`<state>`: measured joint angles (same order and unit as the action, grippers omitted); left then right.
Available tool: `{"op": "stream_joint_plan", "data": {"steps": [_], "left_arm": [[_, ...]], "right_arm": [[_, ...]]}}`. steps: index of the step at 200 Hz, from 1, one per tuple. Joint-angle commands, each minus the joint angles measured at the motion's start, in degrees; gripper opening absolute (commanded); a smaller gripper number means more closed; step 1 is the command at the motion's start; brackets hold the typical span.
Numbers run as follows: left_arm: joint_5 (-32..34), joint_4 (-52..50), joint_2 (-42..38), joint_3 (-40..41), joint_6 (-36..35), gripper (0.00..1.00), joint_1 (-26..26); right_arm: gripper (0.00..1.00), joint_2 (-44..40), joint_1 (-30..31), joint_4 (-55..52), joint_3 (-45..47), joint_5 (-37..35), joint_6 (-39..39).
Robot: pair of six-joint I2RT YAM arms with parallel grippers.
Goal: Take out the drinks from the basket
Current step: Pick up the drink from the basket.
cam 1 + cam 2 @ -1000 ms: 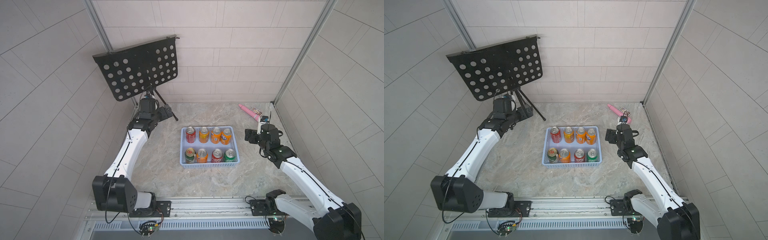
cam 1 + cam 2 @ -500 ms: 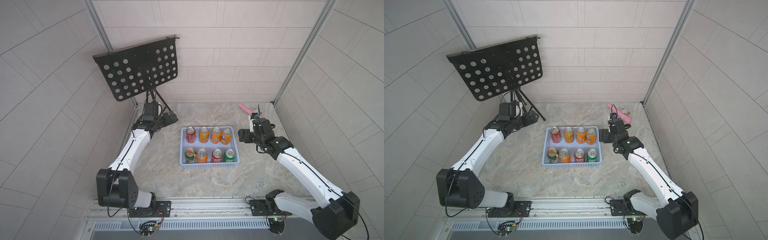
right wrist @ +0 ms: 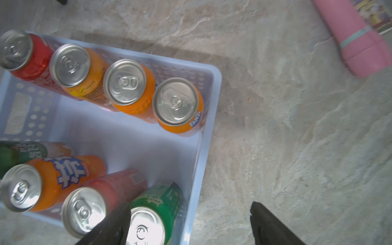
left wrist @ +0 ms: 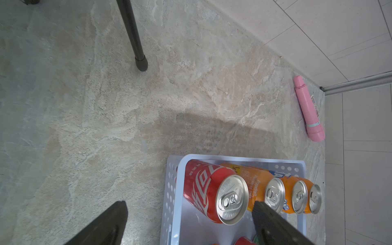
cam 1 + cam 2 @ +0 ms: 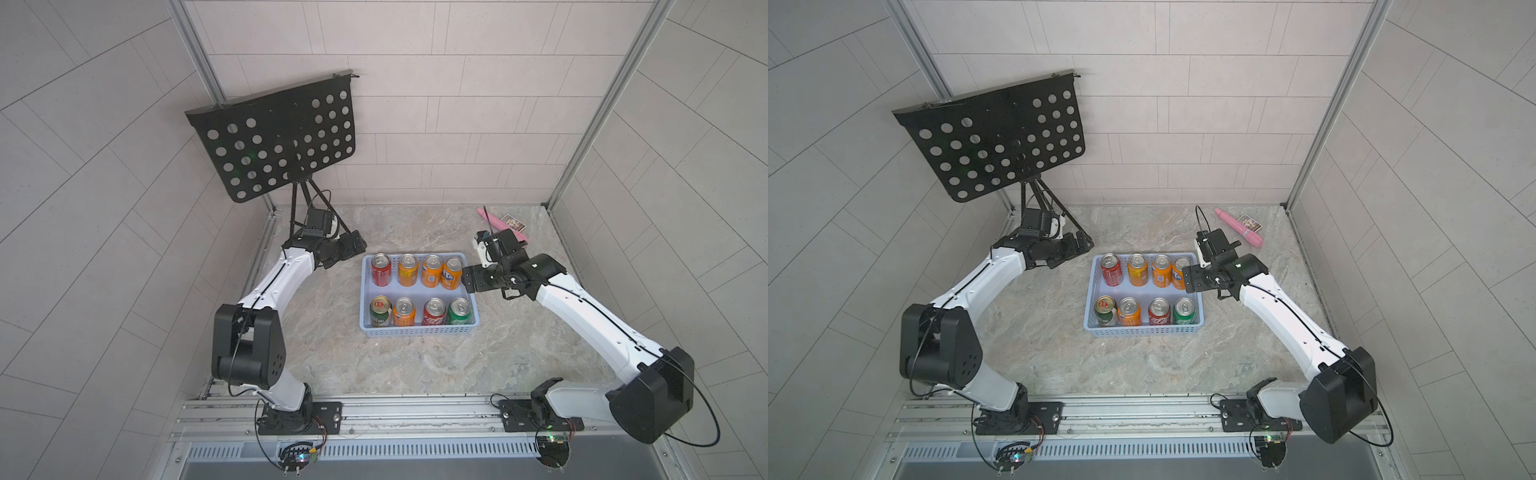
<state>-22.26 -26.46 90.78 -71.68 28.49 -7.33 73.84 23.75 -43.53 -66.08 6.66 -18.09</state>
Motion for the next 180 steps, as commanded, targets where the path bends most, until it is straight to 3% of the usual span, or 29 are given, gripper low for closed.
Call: {"op": "stream_joint_plan", "data": {"steps": [1, 75, 180], "left_arm": [[0.9, -1.8, -1.1, -1.6, -0.8, 1.0, -0.1], [1.1, -2.1, -0.9, -1.8, -1.3, 1.0, -0.2], [2.1, -3.8, -0.2, -2.9, -2.6, 1.0, -0.2]], "right_arm": [[0.91, -2.5, 0.5, -1.4, 2.3, 8.1, -1.5], [0.88, -3.7, 5.1, -3.1, 5.0, 3.8, -2.6], [0.87, 3.7, 10.3, -5.7, 2.5, -2.2, -1.0]]}}
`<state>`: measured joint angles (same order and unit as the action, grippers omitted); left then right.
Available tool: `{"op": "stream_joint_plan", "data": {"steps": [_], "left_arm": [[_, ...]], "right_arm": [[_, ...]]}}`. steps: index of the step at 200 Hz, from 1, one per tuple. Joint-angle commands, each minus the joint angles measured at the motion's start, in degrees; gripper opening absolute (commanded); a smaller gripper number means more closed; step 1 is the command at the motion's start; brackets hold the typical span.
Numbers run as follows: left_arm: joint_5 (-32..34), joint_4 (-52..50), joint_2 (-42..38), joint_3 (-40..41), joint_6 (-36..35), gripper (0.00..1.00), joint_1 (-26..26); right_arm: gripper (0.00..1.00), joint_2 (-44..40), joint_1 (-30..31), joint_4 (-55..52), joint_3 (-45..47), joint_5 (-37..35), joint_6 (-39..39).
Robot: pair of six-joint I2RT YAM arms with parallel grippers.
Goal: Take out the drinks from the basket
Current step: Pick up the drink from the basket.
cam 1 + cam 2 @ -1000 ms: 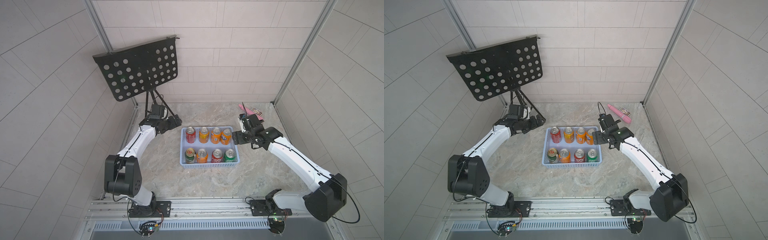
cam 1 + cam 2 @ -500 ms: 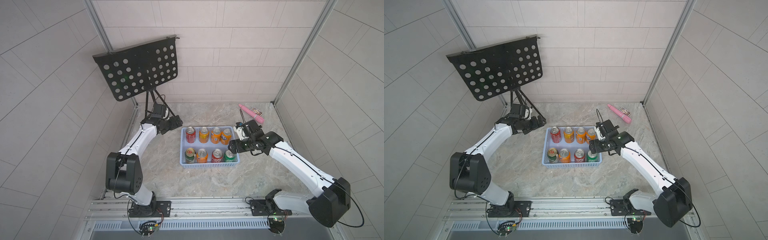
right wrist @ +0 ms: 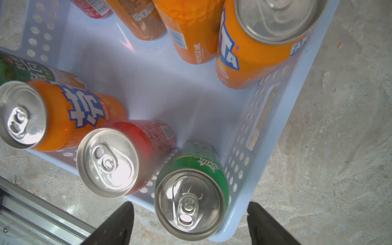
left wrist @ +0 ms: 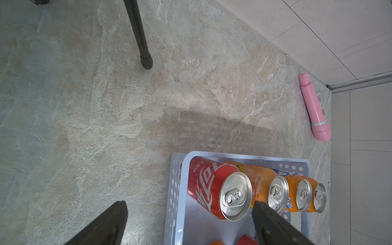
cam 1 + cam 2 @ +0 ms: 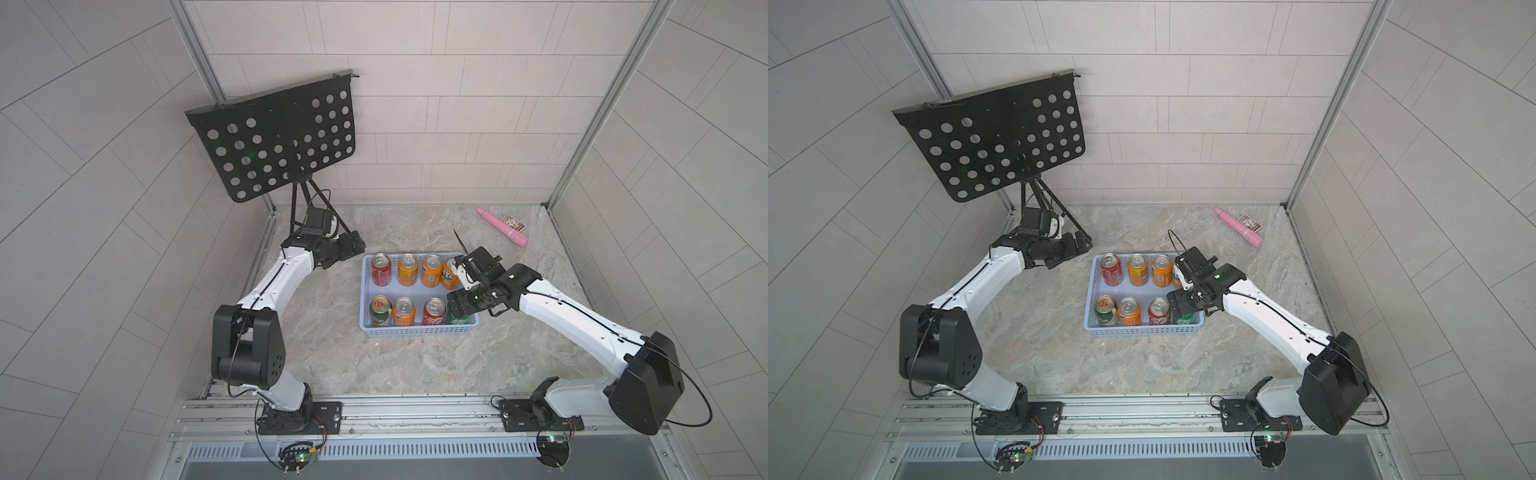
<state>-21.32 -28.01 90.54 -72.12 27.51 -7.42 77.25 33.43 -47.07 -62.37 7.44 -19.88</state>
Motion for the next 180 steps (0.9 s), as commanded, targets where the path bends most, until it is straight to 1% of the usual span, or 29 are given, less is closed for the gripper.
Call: {"op": "stream_joint_plan", "data": {"steps": [1, 70, 103, 149, 180], "left_arm": [[1.2, -2.3, 0.0, -2.4, -1.6, 1.0, -0.1], [1.2, -2.4, 0.1, -2.5, -1.6, 1.0, -0.1], [1.4, -2.5, 0.2, -2.6, -1.6, 1.0, -0.1], [2.6, -3.1, -0.1, -2.8, -2.0, 1.0, -0.1], [2.9, -2.9, -0.5, -2.6, -2.1, 1.0, -0.1]], "right_arm": [[0.87, 0.3, 0.6, -2.1, -1.1, -3.1, 0.8], [0.85, 3.3, 1.4, -2.4, -1.9, -2.2, 0.5], [0.82, 4.8, 2.4, -2.6, -2.5, -2.0, 0.3], [0.81, 5.7, 3.0, -3.6, -2.2, -4.7, 0.3], [0.8, 5.9, 3.0, -3.7, -0.9, -4.7, 0.2]]}}
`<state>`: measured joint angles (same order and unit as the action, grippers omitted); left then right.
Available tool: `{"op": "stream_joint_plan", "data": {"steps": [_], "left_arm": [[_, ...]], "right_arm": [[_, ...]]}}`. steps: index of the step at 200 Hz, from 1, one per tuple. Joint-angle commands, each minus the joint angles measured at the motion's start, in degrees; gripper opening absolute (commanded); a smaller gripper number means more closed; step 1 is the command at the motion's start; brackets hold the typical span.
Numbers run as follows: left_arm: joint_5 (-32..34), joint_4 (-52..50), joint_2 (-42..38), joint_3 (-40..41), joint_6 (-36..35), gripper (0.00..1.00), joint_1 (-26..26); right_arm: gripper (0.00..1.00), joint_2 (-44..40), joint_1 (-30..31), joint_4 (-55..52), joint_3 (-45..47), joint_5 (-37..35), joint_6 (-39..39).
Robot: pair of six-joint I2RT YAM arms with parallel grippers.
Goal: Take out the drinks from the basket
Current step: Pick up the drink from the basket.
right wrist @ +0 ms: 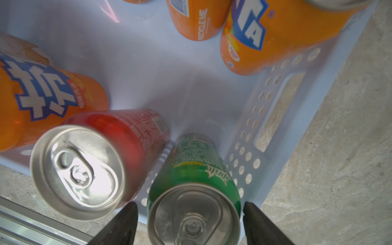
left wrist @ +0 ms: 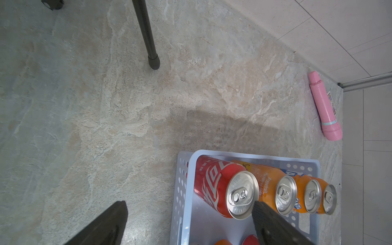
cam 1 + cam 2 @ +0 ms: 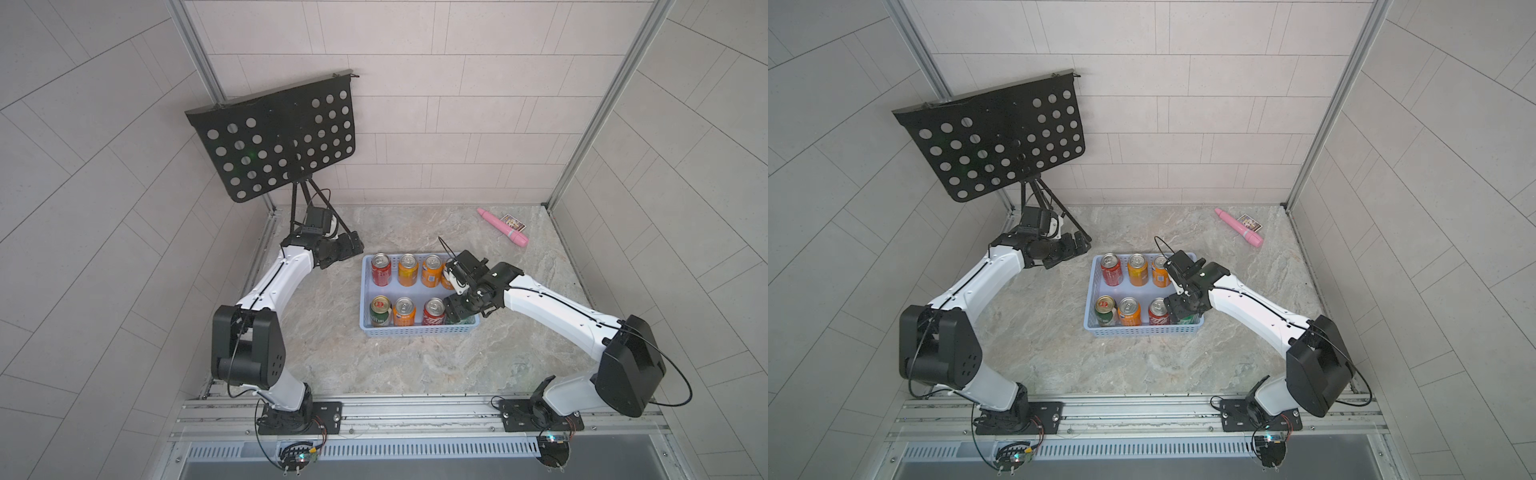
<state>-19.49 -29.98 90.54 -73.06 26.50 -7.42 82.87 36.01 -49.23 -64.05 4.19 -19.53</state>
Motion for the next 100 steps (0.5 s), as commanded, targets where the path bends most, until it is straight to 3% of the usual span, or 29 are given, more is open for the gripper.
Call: {"op": "stream_joint_plan", "data": {"steps": [1, 100], "left_arm": [[1.0, -0.9, -0.5, -1.7, -1.1, 1.0, -0.1], [0.8, -1.2, -0.4, -1.8, -1.2, 1.0, -0.1]], "right_arm": [[0.8, 0.3, 0.4, -1.5, 0.8, -1.4, -0.2], [0.67, 2.3, 1.0, -0.2, 1.9, -0.4, -1.0]]}}
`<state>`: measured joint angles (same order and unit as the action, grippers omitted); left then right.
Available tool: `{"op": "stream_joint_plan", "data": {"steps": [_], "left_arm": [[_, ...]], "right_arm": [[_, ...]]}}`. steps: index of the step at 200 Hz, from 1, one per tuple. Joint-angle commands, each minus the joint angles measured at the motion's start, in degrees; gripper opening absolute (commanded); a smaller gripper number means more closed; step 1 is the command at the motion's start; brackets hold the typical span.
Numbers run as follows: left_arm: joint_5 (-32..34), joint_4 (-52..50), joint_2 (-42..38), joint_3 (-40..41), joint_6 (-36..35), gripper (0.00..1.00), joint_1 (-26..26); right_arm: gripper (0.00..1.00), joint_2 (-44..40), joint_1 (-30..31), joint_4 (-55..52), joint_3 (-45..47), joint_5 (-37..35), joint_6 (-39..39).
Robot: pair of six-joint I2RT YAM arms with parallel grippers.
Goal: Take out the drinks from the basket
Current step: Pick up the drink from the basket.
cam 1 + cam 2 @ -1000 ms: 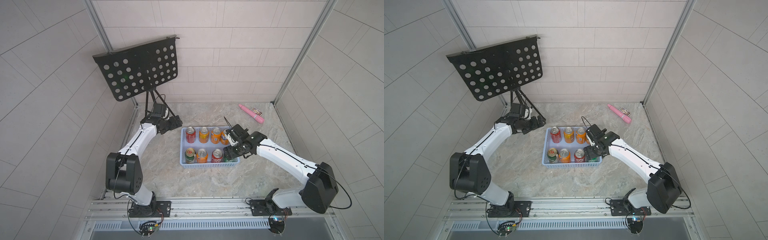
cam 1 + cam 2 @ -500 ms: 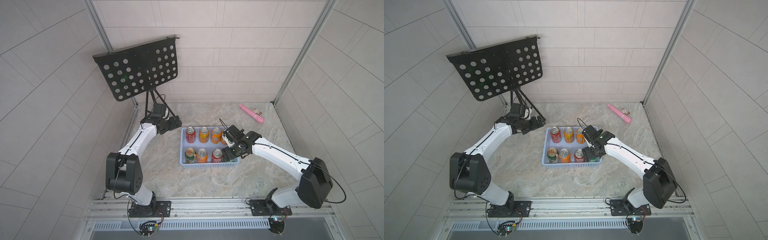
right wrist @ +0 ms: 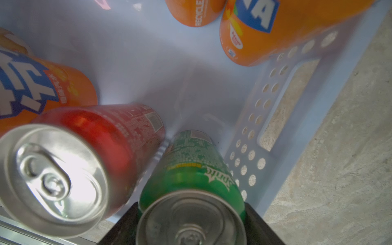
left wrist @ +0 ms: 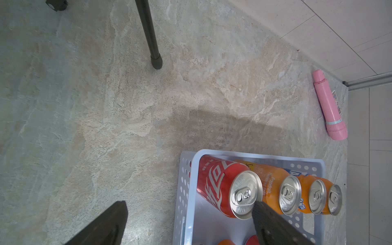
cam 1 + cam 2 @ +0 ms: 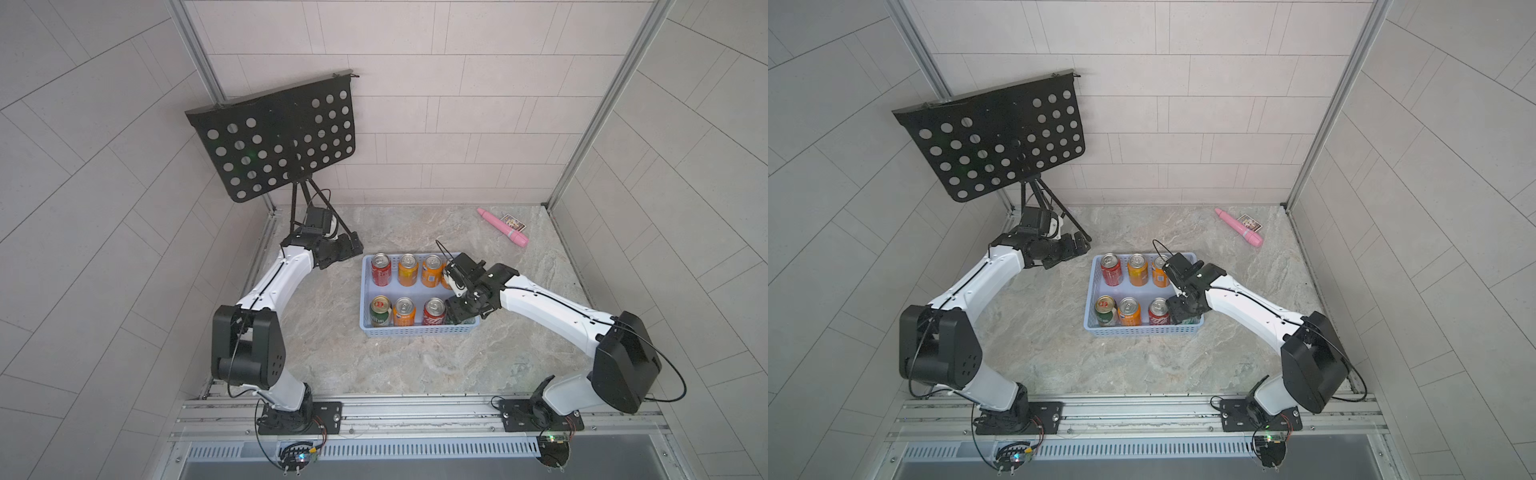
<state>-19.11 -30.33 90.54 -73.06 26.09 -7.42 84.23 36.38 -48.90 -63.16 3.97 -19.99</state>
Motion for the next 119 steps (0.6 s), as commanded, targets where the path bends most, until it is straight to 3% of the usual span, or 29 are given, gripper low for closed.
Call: {"op": "stream_joint_plan", "data": {"steps": [1, 22, 86, 119], "left_arm": [[0.5, -0.8, -0.4, -1.8, -0.8, 1.0, -0.1], [0.4, -0.8, -0.2, -1.8, -0.8, 1.0, -0.1], [0.6, -1.0, -0.1, -1.9, -0.9, 1.0, -0.1], [0.2, -0.9, 0.0, -1.8, -0.8, 1.0, -0.1]], "right_arm": [[0.67, 0.9, 0.6, -0.5, 1.0, -0.1, -0.6], [0.64, 1.3, 0.6, 0.4, 1.7, -0.3, -0.8], [0.31, -1.9, 0.7, -1.1, 0.8, -2.4, -1.0], [0.26, -4.2, 0.7, -3.3, -0.5, -4.0, -1.0]]}}
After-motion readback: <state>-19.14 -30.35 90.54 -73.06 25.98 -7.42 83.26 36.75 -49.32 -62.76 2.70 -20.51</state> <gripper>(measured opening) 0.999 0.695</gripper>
